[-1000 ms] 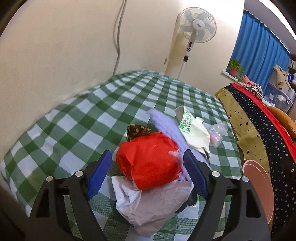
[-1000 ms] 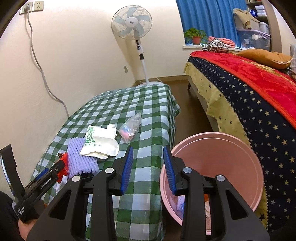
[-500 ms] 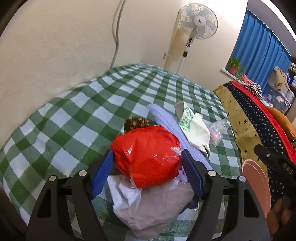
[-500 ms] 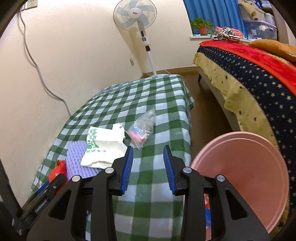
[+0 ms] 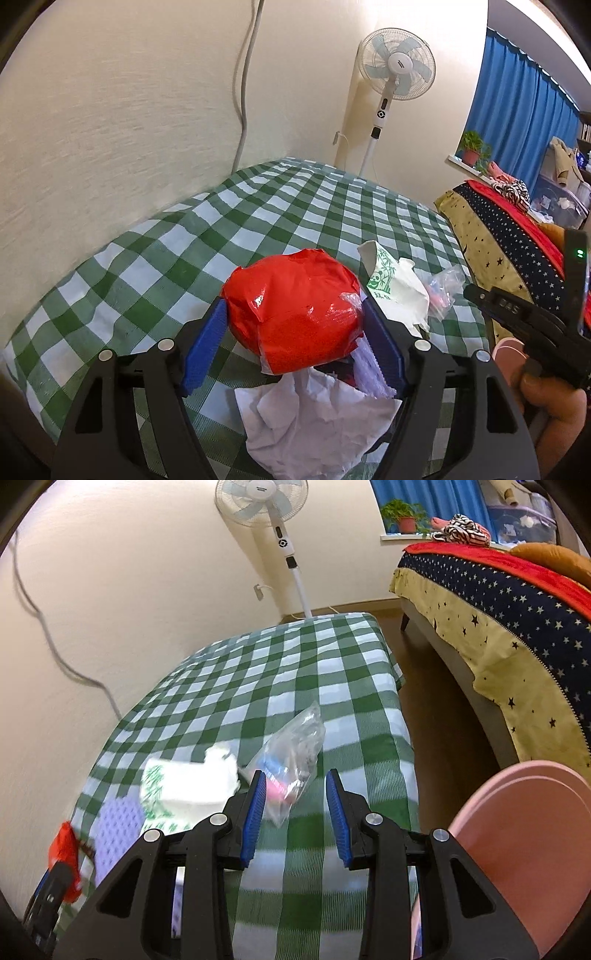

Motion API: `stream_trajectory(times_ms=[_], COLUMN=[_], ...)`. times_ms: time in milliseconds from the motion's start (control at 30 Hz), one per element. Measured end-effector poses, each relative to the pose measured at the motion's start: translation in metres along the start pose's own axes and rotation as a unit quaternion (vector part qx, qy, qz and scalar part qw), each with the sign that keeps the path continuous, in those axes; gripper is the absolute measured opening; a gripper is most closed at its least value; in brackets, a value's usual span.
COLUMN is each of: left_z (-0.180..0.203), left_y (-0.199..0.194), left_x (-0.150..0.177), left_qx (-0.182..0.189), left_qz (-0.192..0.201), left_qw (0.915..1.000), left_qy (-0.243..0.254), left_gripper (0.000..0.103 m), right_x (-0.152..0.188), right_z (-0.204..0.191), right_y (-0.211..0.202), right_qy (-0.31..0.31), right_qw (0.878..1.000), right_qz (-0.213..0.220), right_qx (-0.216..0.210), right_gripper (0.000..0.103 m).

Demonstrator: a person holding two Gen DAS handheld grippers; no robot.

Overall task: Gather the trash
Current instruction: 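Grasp the red bag with the left tool while the right tool grasps the clear plastic bag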

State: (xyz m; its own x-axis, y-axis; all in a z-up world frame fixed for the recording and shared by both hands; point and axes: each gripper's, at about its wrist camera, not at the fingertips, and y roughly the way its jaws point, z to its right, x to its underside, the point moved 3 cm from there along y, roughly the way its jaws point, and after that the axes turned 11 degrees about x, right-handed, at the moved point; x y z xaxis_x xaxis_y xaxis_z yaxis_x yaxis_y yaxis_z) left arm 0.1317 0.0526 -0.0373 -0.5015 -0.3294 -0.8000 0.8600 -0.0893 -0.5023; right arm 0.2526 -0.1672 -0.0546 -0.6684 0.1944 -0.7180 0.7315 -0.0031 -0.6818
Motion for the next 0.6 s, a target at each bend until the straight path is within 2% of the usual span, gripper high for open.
stream_trajectory(times_ms=[333,433,500,600], left_z=[0.002,0.002,0.002,0.004], left_y=[0.003,0.005,0.003,0.003], left_x=[-0.002,-0.002,0.0,-0.001], left_qx=[0.003,0.004,0.005,0.006], left_qz=[-0.001,-0.003,-0.004,-0.003], left_qw=[1.0,1.0,1.0,1.0], left_qy=[0.006,0.006,0.007,0.007], left_gripper=[0.071,0.071,0.071,0.071], right_x=[-0.017,-0.018,-0.018,-0.018], right_z=[-0.002,-0.005,-0.005,-0.005], right_y=[0.034,0.042,0.043,0.037], right_qy=[0.006,0.003,0.001,-0.004], right_qw=[1.0,1.0,1.0,1.0], right_qz=[-0.014,-0.021,-0.024,-0.018], right_qx=[0.008,0.002,-0.003,-0.004], right_gripper=[0.034,0.024,0.014,0.006])
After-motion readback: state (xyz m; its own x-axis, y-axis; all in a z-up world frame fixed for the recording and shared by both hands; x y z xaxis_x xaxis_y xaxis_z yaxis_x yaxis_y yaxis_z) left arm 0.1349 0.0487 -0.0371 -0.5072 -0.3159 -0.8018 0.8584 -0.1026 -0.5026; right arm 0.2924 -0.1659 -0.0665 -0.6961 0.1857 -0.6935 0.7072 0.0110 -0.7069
